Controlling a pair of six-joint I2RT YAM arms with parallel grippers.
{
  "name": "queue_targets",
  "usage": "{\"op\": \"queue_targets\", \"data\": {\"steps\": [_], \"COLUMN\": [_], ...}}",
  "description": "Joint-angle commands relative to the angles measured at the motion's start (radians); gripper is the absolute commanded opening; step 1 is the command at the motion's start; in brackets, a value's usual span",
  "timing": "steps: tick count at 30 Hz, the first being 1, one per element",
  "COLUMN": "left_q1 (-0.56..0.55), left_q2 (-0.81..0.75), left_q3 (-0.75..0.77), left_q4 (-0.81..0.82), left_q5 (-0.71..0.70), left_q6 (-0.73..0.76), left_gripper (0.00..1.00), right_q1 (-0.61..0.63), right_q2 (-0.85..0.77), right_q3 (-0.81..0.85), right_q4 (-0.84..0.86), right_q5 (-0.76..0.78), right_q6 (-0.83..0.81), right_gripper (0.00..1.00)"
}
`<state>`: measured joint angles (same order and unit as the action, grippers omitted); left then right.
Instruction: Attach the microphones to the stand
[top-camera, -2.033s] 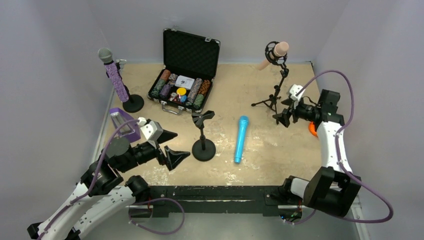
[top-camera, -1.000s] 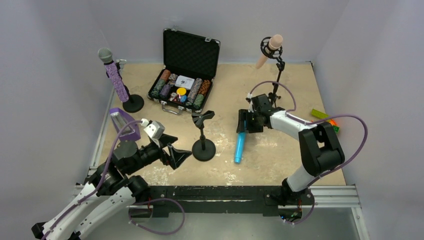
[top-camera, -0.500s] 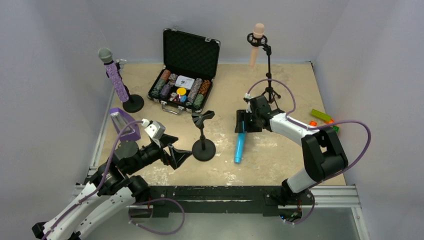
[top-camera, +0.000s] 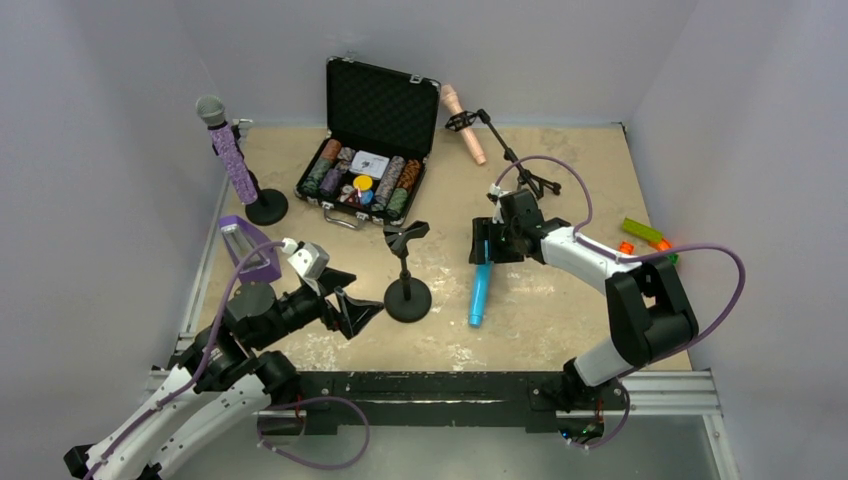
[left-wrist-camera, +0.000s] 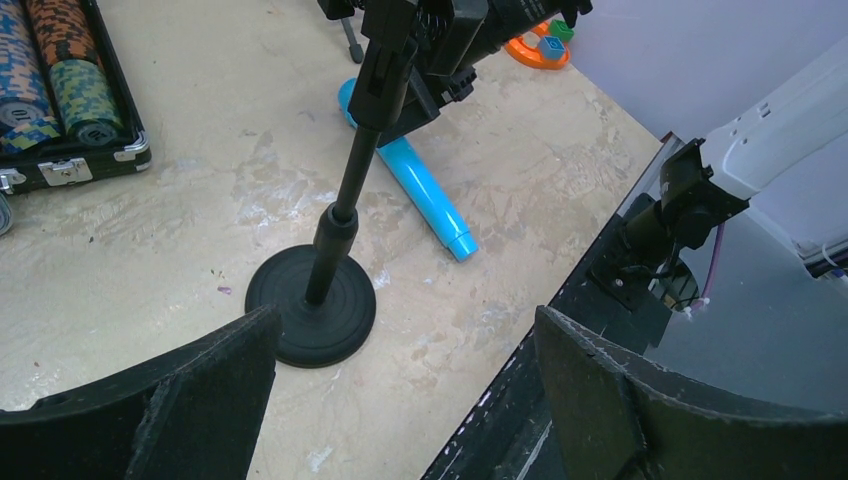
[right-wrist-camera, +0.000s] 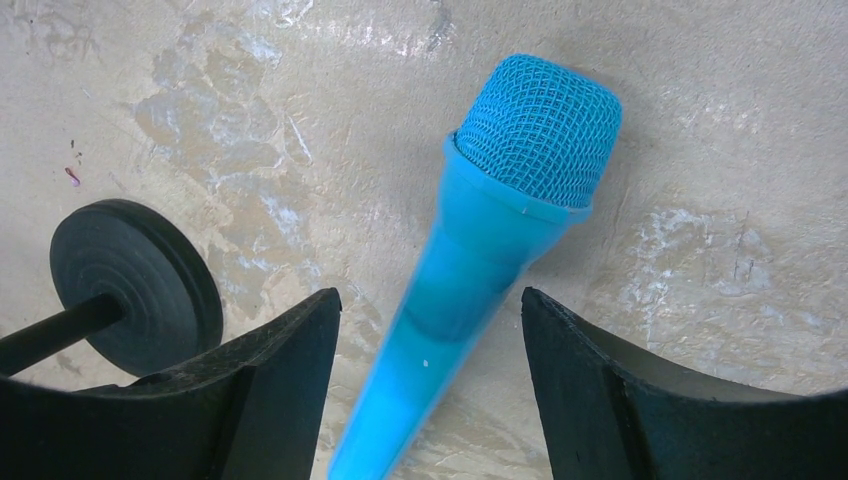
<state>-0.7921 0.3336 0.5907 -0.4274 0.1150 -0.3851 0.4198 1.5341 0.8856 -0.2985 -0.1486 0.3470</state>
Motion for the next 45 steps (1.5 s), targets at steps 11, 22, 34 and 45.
{"op": "queue_targets", "data": {"steps": [11,22,34,45], "left_q1": [0.006,0.006,0.006,0.005], "left_q2": [-0.004,-0.008,-0.023,-0.033], "left_q3": [0.008,0.005,-0.003,0.002], "left_q4": [0.026,0.024,0.031,0.028], "left_q5": [0.001,0.000,0.012,0.025], "left_q6": [-0.012,-0.014,-0.022,-0.016], "left_gripper": [0.99,0.99,0.99,0.99], "right_q1": [0.002,0.002,0.010,0.000], "right_q2": [-0.020,0.008,0.197,-0.023], "right_q3": [0.007,0.022,0.119,0.100], "right_q4": [0.021,0.025,-0.027,0.056], "right_q5": [-0.017,-0.011,0.056,-0.209], "right_q6": [-0.013,-0.013,-0.037,-0.188], "right_gripper": [0.72,0.74,0.55,0.00]}}
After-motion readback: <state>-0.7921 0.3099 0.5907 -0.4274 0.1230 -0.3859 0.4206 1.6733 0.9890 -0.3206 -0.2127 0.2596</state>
